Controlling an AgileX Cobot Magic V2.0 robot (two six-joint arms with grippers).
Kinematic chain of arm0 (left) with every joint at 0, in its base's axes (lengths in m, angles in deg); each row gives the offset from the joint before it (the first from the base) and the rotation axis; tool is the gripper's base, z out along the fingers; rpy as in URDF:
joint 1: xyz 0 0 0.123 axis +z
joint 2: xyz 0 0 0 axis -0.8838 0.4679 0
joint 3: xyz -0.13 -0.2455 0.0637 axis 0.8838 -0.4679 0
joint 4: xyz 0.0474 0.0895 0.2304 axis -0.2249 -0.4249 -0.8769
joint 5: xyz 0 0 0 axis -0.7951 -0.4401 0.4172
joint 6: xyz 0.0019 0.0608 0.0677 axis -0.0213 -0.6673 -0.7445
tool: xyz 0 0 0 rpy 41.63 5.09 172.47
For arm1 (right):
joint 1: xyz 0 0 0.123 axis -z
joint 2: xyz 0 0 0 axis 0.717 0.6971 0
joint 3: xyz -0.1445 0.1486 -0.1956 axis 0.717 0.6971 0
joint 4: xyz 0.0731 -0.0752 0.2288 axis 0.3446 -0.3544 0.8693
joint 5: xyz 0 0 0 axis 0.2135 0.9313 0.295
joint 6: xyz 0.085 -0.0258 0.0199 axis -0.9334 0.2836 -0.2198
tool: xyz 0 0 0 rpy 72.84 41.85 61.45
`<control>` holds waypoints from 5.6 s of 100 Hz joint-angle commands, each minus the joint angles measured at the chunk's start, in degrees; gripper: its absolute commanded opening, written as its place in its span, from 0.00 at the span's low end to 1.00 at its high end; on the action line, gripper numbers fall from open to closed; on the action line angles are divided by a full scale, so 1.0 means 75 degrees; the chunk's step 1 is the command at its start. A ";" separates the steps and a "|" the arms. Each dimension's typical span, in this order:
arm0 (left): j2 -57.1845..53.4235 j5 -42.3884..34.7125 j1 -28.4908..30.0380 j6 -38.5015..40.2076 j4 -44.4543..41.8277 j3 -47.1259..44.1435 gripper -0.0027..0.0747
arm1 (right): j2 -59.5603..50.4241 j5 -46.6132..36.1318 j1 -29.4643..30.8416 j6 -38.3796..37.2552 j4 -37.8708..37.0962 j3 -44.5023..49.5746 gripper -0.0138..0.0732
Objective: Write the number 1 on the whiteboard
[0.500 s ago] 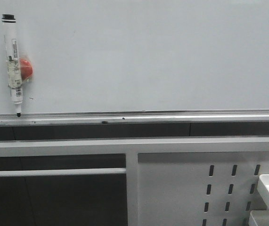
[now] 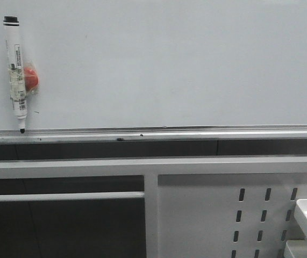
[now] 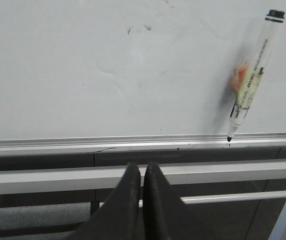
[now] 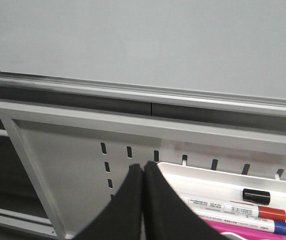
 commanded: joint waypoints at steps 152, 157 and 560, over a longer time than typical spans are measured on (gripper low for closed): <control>0.1098 -0.0421 0.0022 -0.1908 0.4919 0.1575 0.14 | 0.0457 -0.1855 0.0059 -0.0124 0.1773 -0.1880 0.25; 0.1508 -0.0248 0.0022 -0.2259 0.4919 0.1904 0.23 | 0.0662 -0.1797 0.0059 -0.0124 0.1498 -0.2033 0.33; 0.6547 -0.0203 -0.5850 -0.3363 -0.2677 0.3941 0.01 | 0.8737 -0.1064 -0.5910 0.3812 0.2285 -0.7322 0.64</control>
